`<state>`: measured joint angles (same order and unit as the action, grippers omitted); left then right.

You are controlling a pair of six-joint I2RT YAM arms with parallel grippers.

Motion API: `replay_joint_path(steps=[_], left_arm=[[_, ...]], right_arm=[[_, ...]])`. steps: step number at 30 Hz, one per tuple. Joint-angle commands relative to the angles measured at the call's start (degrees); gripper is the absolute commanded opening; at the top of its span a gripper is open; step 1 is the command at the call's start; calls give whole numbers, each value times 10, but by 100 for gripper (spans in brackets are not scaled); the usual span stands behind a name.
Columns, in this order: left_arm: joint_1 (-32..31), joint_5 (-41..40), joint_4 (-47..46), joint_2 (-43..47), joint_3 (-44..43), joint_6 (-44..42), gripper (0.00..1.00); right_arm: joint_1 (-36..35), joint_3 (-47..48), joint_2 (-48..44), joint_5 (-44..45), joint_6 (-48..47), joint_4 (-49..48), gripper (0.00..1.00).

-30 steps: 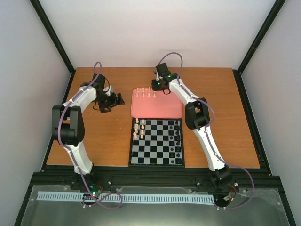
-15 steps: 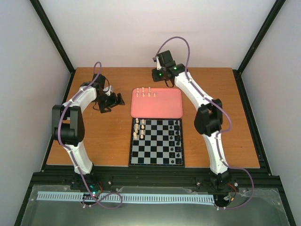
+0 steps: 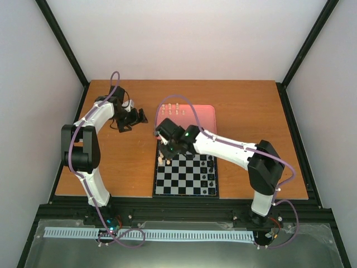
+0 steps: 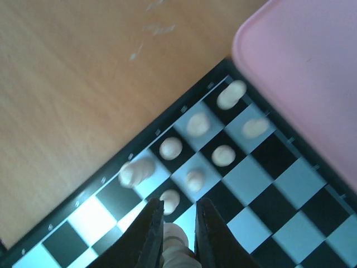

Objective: Set up the chess pieces on the board
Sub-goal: Place the chess piece on the chessboard.

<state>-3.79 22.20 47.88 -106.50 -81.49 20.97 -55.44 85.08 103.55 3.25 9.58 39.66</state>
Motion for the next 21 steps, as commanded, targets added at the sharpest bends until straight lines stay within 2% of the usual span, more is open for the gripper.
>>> replay_joint_path(steps=[1, 6, 21], left_arm=[[4, -4, 0, 21, -12, -2, 100], [4, -5, -11, 32, 3, 2, 100], [4, -12, -13, 46, 16, 1, 100]], right_arm=[[-48, -45, -35, 28, 17, -30, 11], [-78, -76, -26, 34, 15, -46, 11], [-92, -87, 35, 22, -9, -87, 12]])
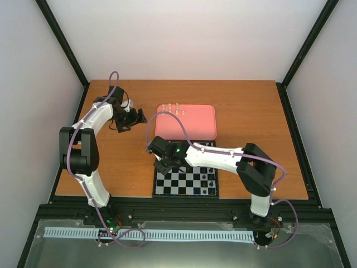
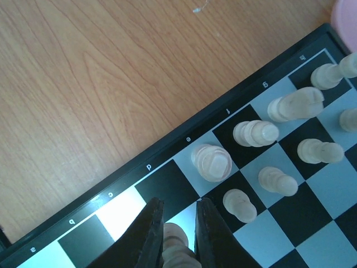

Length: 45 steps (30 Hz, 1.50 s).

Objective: Set up the chess pieces on the board
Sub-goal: Place the chess piece on the chessboard.

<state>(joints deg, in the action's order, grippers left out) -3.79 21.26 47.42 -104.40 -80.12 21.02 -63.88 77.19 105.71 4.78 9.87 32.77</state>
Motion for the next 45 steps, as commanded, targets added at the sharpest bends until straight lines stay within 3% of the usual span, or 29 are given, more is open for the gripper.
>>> replay_joint_path(steps=[1, 45], left_arm=[[4, -3, -9, 25, 2, 1, 100], [4, 1, -15, 24, 10, -1, 100]], right_arm=[[-7, -10, 14, 5, -12, -20, 12], [-14, 27, 73, 10, -71, -44, 16]])
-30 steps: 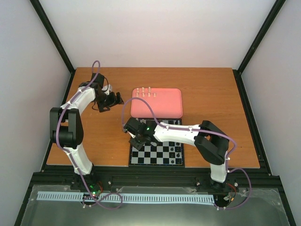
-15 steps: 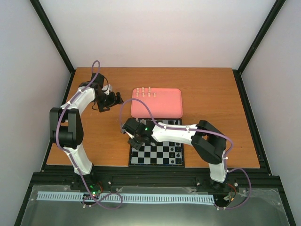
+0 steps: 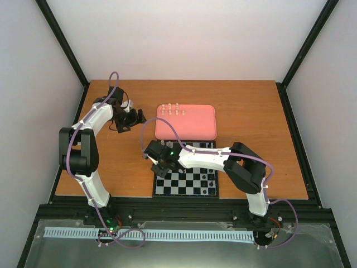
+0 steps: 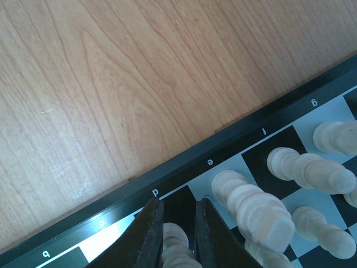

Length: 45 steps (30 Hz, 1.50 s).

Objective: Set up the chess pieces on the board
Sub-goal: Place the chess piece on the chessboard.

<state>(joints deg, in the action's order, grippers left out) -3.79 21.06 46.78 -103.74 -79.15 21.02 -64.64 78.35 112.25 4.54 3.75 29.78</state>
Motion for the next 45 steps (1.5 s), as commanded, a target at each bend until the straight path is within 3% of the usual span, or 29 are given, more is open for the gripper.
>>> replay_joint_path(steps=[1, 15, 32, 41, 45], left_arm=[[4, 3, -9, 16, 0, -2, 100], [4, 4, -9, 11, -4, -2, 100], [4, 5, -6, 13, -4, -3, 100], [4, 10, -6, 18, -4, -2, 100], [4, 12, -4, 17, -7, -1, 100]], right_arm=[[-7, 15, 8, 13, -10, -14, 16], [-7, 17, 12, 21, -12, -17, 17], [-7, 29, -16, -17, -24, 30, 35], [-7, 47, -107, 0, -5, 94, 49], [-1, 60, -147, 46, 4, 112, 54]])
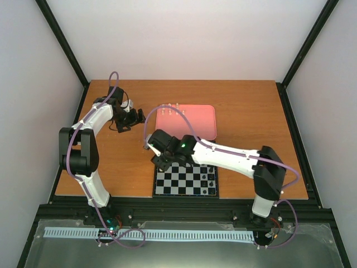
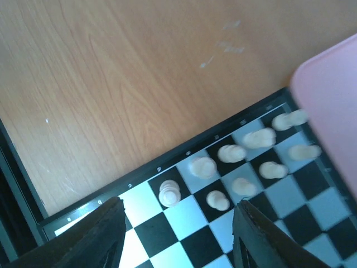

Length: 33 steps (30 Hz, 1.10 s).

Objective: Set up the chess pieces on the board
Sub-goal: Place the chess piece on the chessboard, then pick up the chess piece from the storage box.

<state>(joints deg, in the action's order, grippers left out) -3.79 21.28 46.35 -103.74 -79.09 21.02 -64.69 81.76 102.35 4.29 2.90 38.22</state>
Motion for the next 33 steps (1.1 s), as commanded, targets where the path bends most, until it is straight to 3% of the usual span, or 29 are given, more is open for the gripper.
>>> replay_joint_path(steps=[1, 8, 17, 25, 33], left_arm=[[4, 10, 0, 17, -8, -1, 100], [4, 10, 2, 17, -11, -3, 100], [4, 27, -4, 15, -6, -2, 100], [4, 27, -4, 8, -5, -5, 100], [4, 28, -4, -9, -10, -5, 100]], right_arm=[[8, 35, -50, 51, 12, 32, 55], [156, 144, 22, 16, 28, 39, 54], [307, 367, 256, -33, 68, 58, 42], [333, 541, 402, -55, 53, 98, 41], [346, 549, 436, -46, 77, 105, 41]])
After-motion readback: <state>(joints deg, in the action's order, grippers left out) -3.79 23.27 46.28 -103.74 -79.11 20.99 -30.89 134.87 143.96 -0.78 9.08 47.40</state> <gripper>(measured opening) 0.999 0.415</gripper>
